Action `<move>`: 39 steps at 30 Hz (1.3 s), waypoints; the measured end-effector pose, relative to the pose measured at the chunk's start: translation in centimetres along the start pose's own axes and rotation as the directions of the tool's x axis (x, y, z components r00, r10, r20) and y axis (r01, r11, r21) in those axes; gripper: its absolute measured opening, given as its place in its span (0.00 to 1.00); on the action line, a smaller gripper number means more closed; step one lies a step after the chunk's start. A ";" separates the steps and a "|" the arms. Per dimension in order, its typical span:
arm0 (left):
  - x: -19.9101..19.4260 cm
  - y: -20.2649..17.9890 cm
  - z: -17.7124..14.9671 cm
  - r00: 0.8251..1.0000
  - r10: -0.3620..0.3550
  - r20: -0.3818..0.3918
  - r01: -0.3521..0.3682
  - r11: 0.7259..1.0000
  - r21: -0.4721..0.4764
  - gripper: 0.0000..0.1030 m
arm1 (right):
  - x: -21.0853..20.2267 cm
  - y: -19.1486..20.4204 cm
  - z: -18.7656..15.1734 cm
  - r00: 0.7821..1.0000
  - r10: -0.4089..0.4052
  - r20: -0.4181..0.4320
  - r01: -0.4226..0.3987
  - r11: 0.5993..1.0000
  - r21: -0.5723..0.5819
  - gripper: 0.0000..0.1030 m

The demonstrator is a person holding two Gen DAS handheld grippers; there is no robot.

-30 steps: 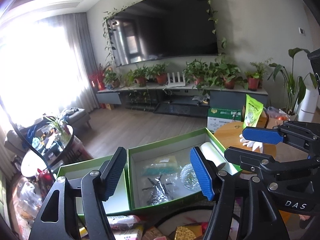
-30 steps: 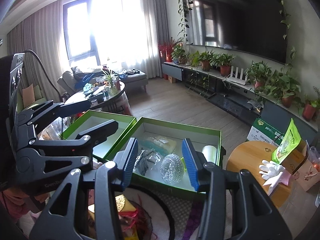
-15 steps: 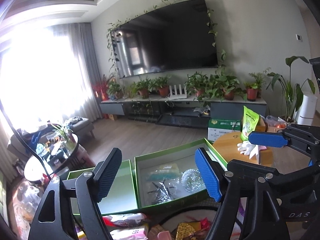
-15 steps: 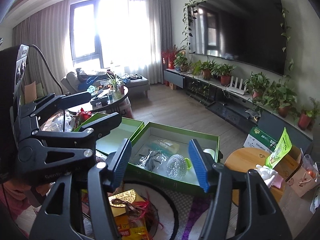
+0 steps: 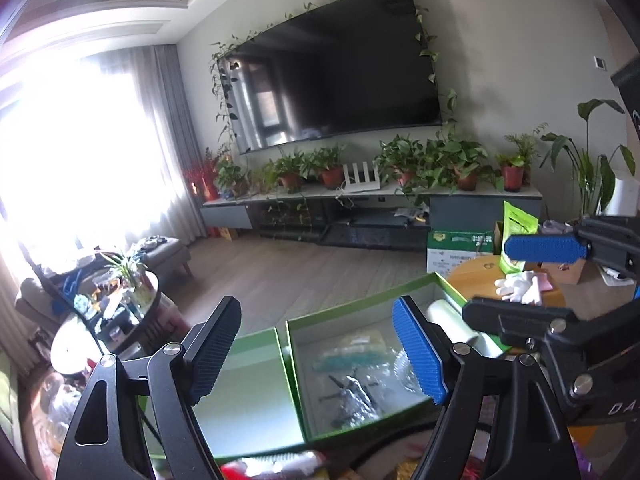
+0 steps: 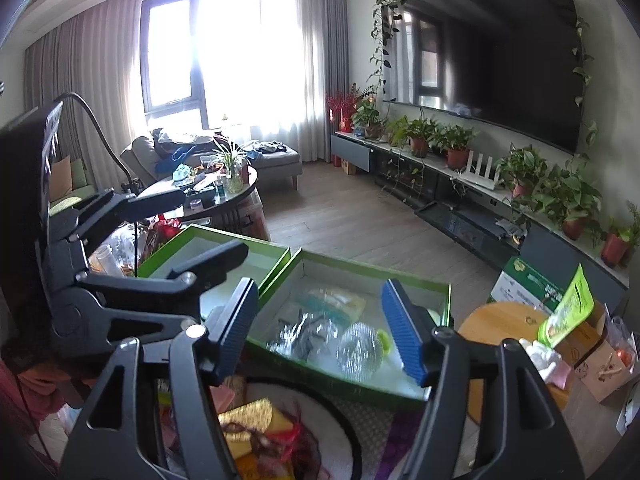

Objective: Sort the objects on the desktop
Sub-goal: 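Raise both grippers away from the box, then move both grippers back over the cluttered pile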

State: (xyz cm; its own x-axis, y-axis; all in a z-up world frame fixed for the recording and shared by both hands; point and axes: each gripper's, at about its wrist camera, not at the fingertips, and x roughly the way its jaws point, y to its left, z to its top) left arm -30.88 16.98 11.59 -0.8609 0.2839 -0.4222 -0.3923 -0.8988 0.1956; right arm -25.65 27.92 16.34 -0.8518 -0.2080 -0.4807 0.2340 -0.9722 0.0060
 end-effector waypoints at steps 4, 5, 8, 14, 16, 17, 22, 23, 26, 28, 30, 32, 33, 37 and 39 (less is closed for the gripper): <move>1.3 0.2 -0.1 1.000 -0.002 0.001 0.002 1.000 0.022 0.77 | 1.3 -0.3 0.9 1.000 0.001 0.003 -0.001 1.000 -0.003 0.63; 1.5 0.1 -0.1 1.000 -0.003 0.004 0.003 1.000 0.031 0.77 | 1.8 -0.4 1.0 1.000 0.004 0.002 -0.004 1.000 -0.003 0.64; 1.8 -0.3 -0.6 1.000 -0.004 0.012 0.003 0.999 0.044 0.77 | 2.7 -0.2 1.0 1.000 0.013 -0.010 -0.013 1.000 -0.009 0.64; 0.9 -0.6 -0.4 1.000 -0.014 0.005 0.014 0.999 0.048 0.77 | 2.4 0.2 0.6 1.000 0.020 -0.018 -0.020 1.000 0.004 0.64; -0.1 -0.6 -0.2 1.000 -0.027 0.009 0.027 0.999 0.035 0.77 | 1.3 0.3 0.5 1.000 0.017 -0.013 -0.017 1.000 0.012 0.64; -0.6 -0.7 -0.1 0.999 -0.031 0.010 0.031 0.999 0.032 0.77 | 0.5 0.4 0.5 1.000 0.010 -0.009 -0.010 1.000 0.015 0.64; -4.5 -1.3 0.7 0.998 -0.052 0.035 0.051 0.998 0.019 0.77 | -4.4 1.7 0.3 0.999 -0.021 0.032 0.021 1.000 0.000 0.64; -5.3 -1.5 0.8 0.998 -0.054 0.039 0.054 0.998 0.019 0.77 | -5.7 2.0 0.2 0.999 -0.023 0.042 0.022 1.000 0.004 0.64; -8.3 -1.9 1.2 0.997 -0.049 0.066 0.047 0.998 0.031 0.77 | -8.6 2.8 0.2 0.998 -0.017 0.064 0.016 1.000 0.016 0.65; -10.5 -2.2 1.2 0.995 -0.042 0.091 0.038 0.998 0.044 0.77 | -10.1 3.2 0.1 0.997 -0.015 0.079 0.014 1.000 0.016 0.67; -12.3 -2.4 1.1 0.994 -0.037 0.107 0.031 0.998 0.051 0.79 | -12.0 4.1 -0.2 0.995 -0.011 0.098 0.010 1.000 0.009 0.67; -13.9 -2.7 1.0 0.993 -0.021 0.116 0.014 0.998 0.059 0.79 | -13.5 4.9 -0.4 0.994 -0.013 0.111 0.013 1.000 0.001 0.68; -14.6 -2.7 0.9 0.992 -0.018 0.121 0.011 0.998 0.060 0.79 | -14.0 5.2 -0.6 0.993 -0.013 0.116 0.014 1.000 -0.003 0.68; -17.1 -2.4 0.1 0.991 -0.018 0.130 0.012 0.999 0.043 0.79 | -16.0 6.4 -1.1 0.992 0.002 0.129 0.000 1.000 -0.009 0.68; -17.9 -2.1 -0.6 0.992 -0.020 0.126 0.016 0.999 0.029 0.80 | -16.7 7.2 -1.4 0.992 0.009 0.129 -0.007 1.000 -0.017 0.68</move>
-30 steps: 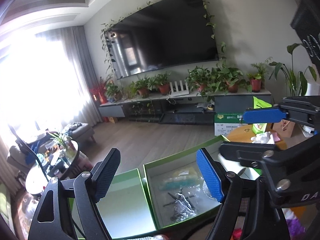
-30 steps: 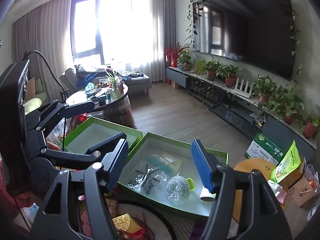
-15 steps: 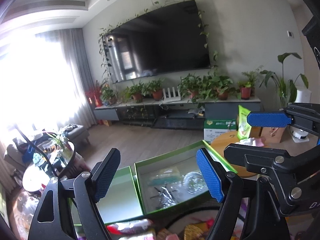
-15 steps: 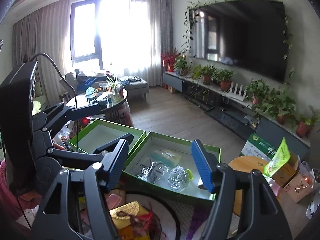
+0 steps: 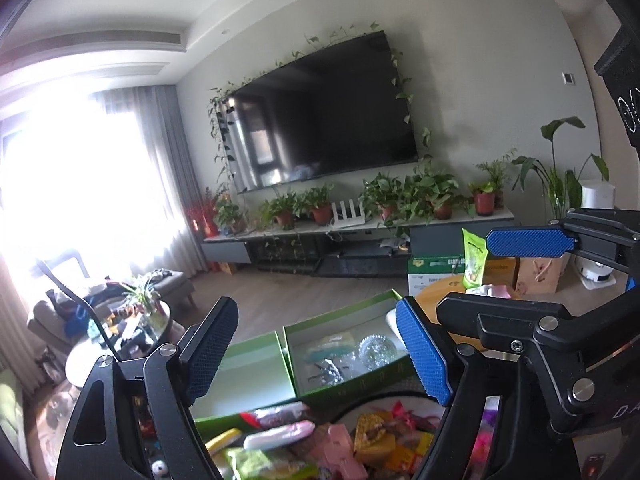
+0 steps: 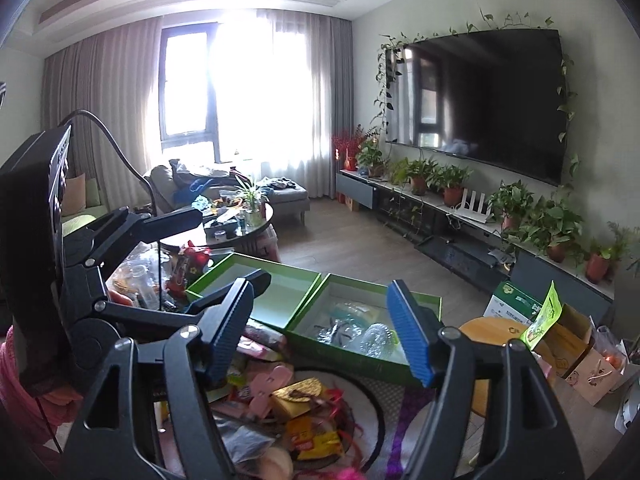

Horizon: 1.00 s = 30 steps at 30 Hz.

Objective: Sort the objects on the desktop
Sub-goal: 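Move both grippers back over the cluttered pile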

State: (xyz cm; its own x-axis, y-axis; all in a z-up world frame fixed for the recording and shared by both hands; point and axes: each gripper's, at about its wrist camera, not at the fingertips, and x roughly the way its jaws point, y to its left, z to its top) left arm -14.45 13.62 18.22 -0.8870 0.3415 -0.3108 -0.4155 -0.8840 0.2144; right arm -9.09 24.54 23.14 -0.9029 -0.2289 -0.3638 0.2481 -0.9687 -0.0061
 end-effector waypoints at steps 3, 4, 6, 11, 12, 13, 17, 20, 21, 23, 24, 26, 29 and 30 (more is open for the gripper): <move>-1.1 0.4 -0.9 1.000 -0.007 -0.014 0.007 1.000 -0.016 0.80 | -0.7 1.1 -0.5 1.000 0.013 -0.005 -0.014 1.000 -0.010 0.68; -1.5 0.5 -1.2 1.000 -0.006 -0.018 0.006 1.000 -0.019 0.80 | -0.8 1.4 -0.7 1.000 0.021 -0.007 -0.021 1.000 -0.010 0.68; -2.3 0.7 -1.8 1.000 -0.002 -0.021 0.002 1.000 -0.021 0.80 | -1.2 2.2 -1.1 1.000 0.028 -0.008 -0.028 0.999 -0.015 0.68; -3.5 1.3 -3.3 0.999 -0.012 -0.038 0.010 0.999 -0.045 0.80 | -1.7 3.6 -2.2 0.999 0.046 -0.020 -0.046 0.999 -0.009 0.68; -3.8 1.4 -3.8 0.999 -0.018 -0.042 0.015 0.999 -0.052 0.80 | -1.7 4.0 -2.4 0.999 0.047 -0.025 -0.048 0.999 -0.009 0.68; -4.0 1.6 -4.3 0.999 -0.024 -0.047 0.021 0.998 -0.062 0.80 | -1.6 4.1 -2.6 0.998 0.048 -0.030 -0.048 0.999 -0.009 0.68; -4.3 1.8 -5.8 0.997 -0.041 -0.072 0.035 0.996 -0.085 0.80 | -1.8 5.4 -4.0 0.998 0.043 -0.050 -0.044 0.999 -0.005 0.68; -4.2 2.1 -7.2 0.995 -0.049 -0.091 0.039 0.993 -0.110 0.80 | -1.4 6.1 -5.2 0.996 0.045 -0.075 -0.045 0.999 0.002 0.68; -4.1 2.2 -7.7 0.994 -0.051 -0.098 0.039 0.992 -0.121 0.80 | -1.2 6.3 -5.4 0.996 0.045 -0.082 -0.045 0.999 0.004 0.68; -3.8 2.6 -9.0 0.992 -0.057 -0.114 0.039 0.987 -0.155 0.80 | -0.8 6.4 -6.3 0.994 0.048 -0.099 -0.048 0.999 0.011 0.68; -3.8 2.6 -9.4 0.991 -0.058 -0.118 0.038 0.985 -0.166 0.80 | -0.6 6.5 -6.8 0.993 0.050 -0.110 -0.049 0.999 0.016 0.68; -3.5 2.8 -10.5 0.990 -0.055 -0.129 0.030 0.981 -0.191 0.80 | -0.3 6.7 -7.8 0.990 0.056 -0.128 -0.054 0.998 0.020 0.68; -2.7 2.7 -12.1 0.987 -0.045 -0.157 0.010 0.976 -0.216 0.80 | 0.4 6.8 -9.3 0.987 0.044 -0.152 -0.040 0.999 0.029 0.68; -2.4 2.6 -12.8 0.983 -0.047 -0.179 0.006 0.974 -0.226 0.80 | 0.7 6.8 -9.7 0.985 0.048 -0.165 -0.042 0.998 0.038 0.68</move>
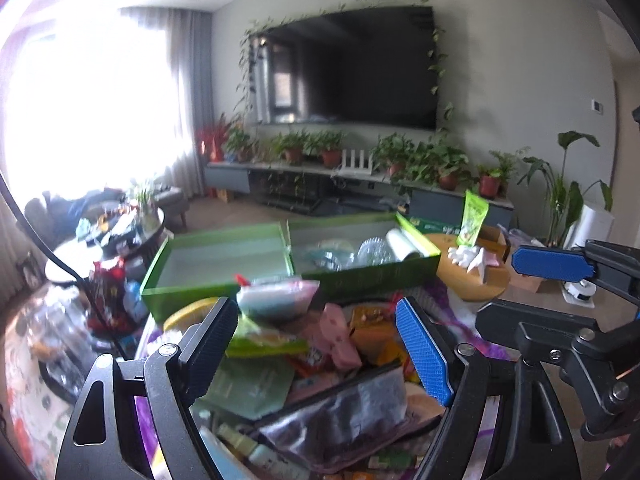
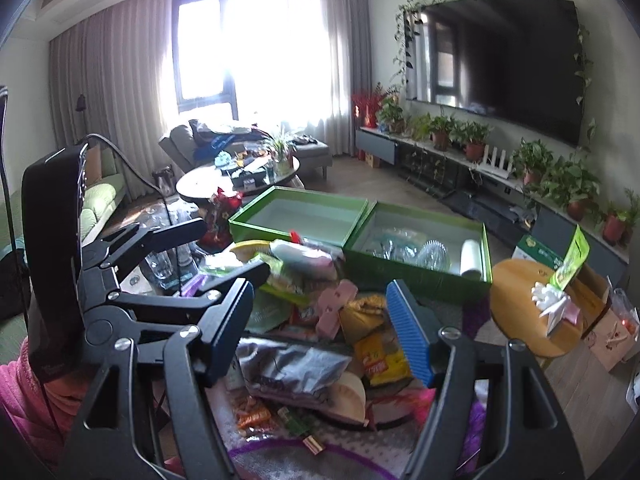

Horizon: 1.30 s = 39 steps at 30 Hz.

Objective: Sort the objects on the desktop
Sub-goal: 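Move both grippers back over the cluttered pile, then lower the right gripper onto the silver foil bag in the pile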

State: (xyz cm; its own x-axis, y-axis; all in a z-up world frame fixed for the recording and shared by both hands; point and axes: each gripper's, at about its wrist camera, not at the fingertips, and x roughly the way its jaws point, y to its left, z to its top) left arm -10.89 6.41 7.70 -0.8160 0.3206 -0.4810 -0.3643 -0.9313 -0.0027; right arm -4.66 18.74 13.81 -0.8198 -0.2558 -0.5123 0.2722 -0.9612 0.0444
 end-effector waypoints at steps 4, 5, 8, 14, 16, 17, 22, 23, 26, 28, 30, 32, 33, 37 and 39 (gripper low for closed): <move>1.0 0.5 -1.5 0.999 0.014 -0.050 -0.017 0.998 -0.055 0.80 | 1.1 -0.5 -1.1 1.000 0.007 -0.030 -0.006 1.000 0.030 0.67; 1.3 0.7 -1.9 0.998 0.018 -0.058 -0.022 0.998 -0.060 0.80 | 1.3 -0.5 -1.5 0.999 0.006 -0.035 -0.005 0.999 0.031 0.67; 2.1 1.2 -2.7 0.996 0.034 -0.085 -0.040 0.997 -0.067 0.80 | 2.1 -0.7 -2.5 0.998 0.010 -0.064 -0.007 0.999 0.037 0.66; 2.9 1.8 -3.8 0.997 0.047 -0.067 -0.053 0.995 -0.082 0.80 | 4.8 -1.4 -4.9 0.989 0.025 -0.146 -0.016 0.998 0.058 0.52; 3.4 1.7 -4.3 0.996 0.041 -0.082 -0.048 0.996 -0.078 0.80 | 6.0 -1.5 -5.6 0.984 0.038 -0.174 -0.025 0.997 0.074 0.52; 3.7 1.6 -4.4 0.995 0.039 -0.093 -0.046 0.996 -0.081 0.80 | 6.6 -1.6 -5.9 0.981 0.043 -0.189 -0.027 0.996 0.085 0.52; 5.0 2.1 -5.3 0.990 0.053 -0.131 -0.067 0.993 -0.099 0.80 | 8.9 -1.7 -7.7 0.964 0.071 -0.257 -0.042 0.992 0.117 0.53; 5.2 2.2 -5.4 0.989 0.055 -0.137 -0.070 0.992 -0.101 0.80 | 9.2 -1.6 -7.9 0.961 0.073 -0.267 -0.042 0.992 0.119 0.53; 5.9 2.6 -5.7 0.987 0.055 -0.152 -0.072 0.991 -0.113 0.80 | 10.4 -1.5 -8.4 0.952 0.086 -0.293 -0.049 0.990 0.129 0.53; 6.1 2.8 -5.8 0.986 0.056 -0.156 -0.075 0.990 -0.120 0.80 | 11.1 -1.4 -8.6 0.946 0.096 -0.309 -0.055 0.989 0.137 0.56; 6.2 3.0 -5.9 0.986 0.060 -0.157 -0.080 0.989 -0.124 0.80 | 11.8 -1.3 -8.9 0.940 0.108 -0.323 -0.064 0.988 0.143 0.57; 6.5 3.3 -6.0 0.984 0.065 -0.165 -0.087 0.988 -0.128 0.80 | 12.5 -1.1 -9.1 0.935 0.118 -0.334 -0.071 0.986 0.148 0.57; 6.6 3.3 -6.1 0.984 0.066 -0.167 -0.089 0.988 -0.129 0.80 | 12.8 -0.9 -9.2 0.931 0.126 -0.343 -0.079 0.986 0.148 0.57; 6.6 3.5 -6.1 0.982 0.073 -0.174 -0.094 0.988 -0.121 0.80 | 13.7 -0.5 -9.5 0.919 0.125 -0.374 -0.084 0.989 0.124 0.11; 6.6 3.4 -6.0 0.983 0.069 -0.171 -0.090 0.989 -0.117 0.80 | 13.1 -0.6 -9.3 0.924 0.134 -0.358 -0.091 0.987 0.134 0.05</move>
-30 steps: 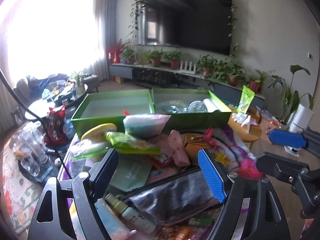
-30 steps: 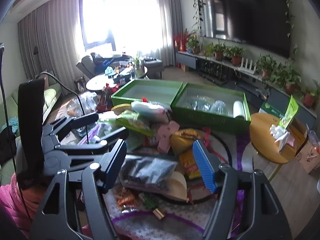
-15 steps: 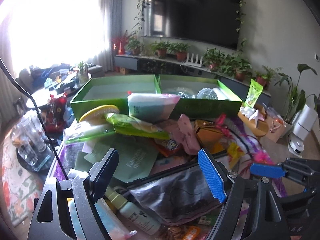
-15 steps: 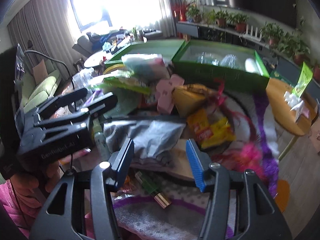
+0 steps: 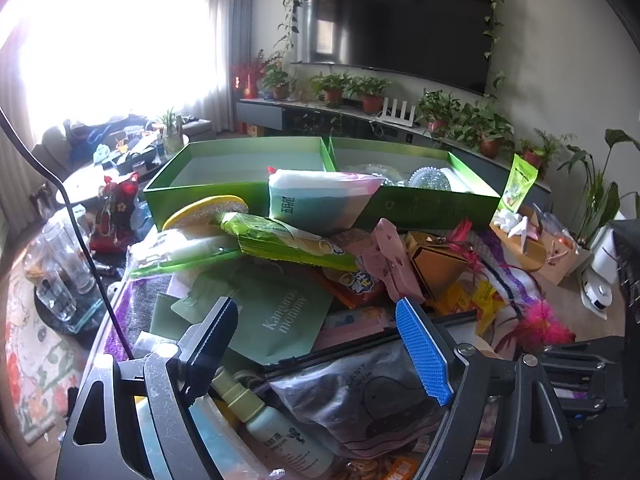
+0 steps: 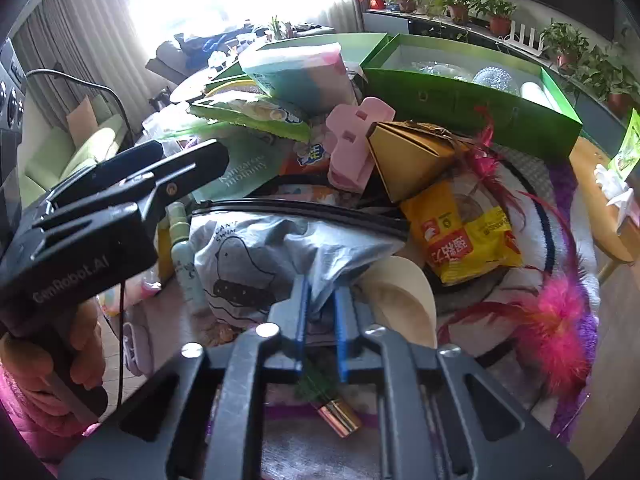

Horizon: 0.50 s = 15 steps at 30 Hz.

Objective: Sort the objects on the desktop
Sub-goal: 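Lower the right gripper onto the silver foil bag in the pile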

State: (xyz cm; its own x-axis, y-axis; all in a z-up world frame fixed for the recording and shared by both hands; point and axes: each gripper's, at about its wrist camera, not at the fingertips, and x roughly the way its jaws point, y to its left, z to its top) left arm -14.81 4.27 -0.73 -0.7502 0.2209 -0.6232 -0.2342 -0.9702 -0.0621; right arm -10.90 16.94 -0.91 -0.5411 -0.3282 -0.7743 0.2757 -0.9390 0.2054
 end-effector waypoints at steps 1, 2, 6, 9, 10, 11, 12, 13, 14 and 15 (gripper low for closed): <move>-0.1 -0.1 0.1 1.000 0.004 0.006 -0.004 1.000 0.008 0.80 | -0.6 -0.1 -0.1 1.000 -0.005 0.016 0.005 1.000 0.006 0.04; -0.1 -0.3 0.2 1.000 0.006 0.008 -0.006 1.000 0.012 0.80 | -1.3 -0.2 0.0 0.999 -0.012 0.038 0.012 1.000 0.010 0.03; -0.3 -1.6 0.0 0.999 -0.036 0.010 0.036 0.999 0.041 0.80 | -3.9 -1.2 -0.2 0.994 -0.076 0.082 0.074 0.997 0.022 0.02; 0.0 -2.6 -0.5 0.997 -0.070 -0.019 0.071 0.996 0.062 0.80 | -4.7 -2.8 -0.9 0.987 -0.144 0.071 0.140 0.988 0.061 0.02; 0.2 -3.0 -0.8 0.996 -0.083 -0.032 0.085 0.994 0.067 0.80 | -4.7 -3.3 -1.2 0.986 -0.155 0.062 0.150 0.986 0.079 0.03; 0.3 -3.2 -1.0 0.996 -0.086 -0.039 0.088 0.994 0.071 0.80 | -4.7 -4.0 -1.5 0.988 -0.143 0.050 0.137 0.985 0.100 0.04; 0.3 -3.4 -1.2 0.996 -0.083 -0.041 0.086 0.994 0.072 0.80 | -4.6 -4.4 -1.8 0.992 -0.118 0.045 0.111 0.986 0.125 0.05; 0.3 -3.5 -1.3 0.996 -0.080 -0.040 0.083 0.994 0.071 0.80 | -4.6 -4.7 -2.0 0.994 -0.096 0.050 0.088 0.985 0.147 0.06; 0.3 -3.5 -1.4 0.996 -0.079 -0.041 0.081 0.994 0.068 0.80 | -4.7 -4.7 -2.0 0.995 -0.086 0.058 0.077 0.985 0.153 0.07; 0.2 -3.3 -1.4 0.996 -0.075 -0.041 0.077 0.995 0.061 0.80 | -4.7 -4.4 -1.9 0.994 -0.087 0.062 0.077 0.987 0.140 0.09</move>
State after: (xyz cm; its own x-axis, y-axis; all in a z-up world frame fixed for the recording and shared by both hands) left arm -13.36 7.40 -1.74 -0.7047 0.2888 -0.6481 -0.3288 -0.9423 -0.0624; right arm -8.03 22.85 0.65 -0.6115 -0.2511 -0.7504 0.1186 -0.9667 0.2269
